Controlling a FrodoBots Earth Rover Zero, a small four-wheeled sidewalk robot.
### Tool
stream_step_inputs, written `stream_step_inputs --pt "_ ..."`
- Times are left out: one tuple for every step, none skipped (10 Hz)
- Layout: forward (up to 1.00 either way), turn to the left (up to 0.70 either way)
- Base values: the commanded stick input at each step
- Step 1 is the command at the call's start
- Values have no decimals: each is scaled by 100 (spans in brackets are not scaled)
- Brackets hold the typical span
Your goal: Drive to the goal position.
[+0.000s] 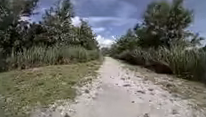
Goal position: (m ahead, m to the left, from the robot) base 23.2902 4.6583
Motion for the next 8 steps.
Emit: stream_step_inputs --pt "85 0" --pt "85 0" --pt "85 0" --pt "85 0" --pt "85 0" --pt "85 0" --pt "85 0" --pt "85 0"
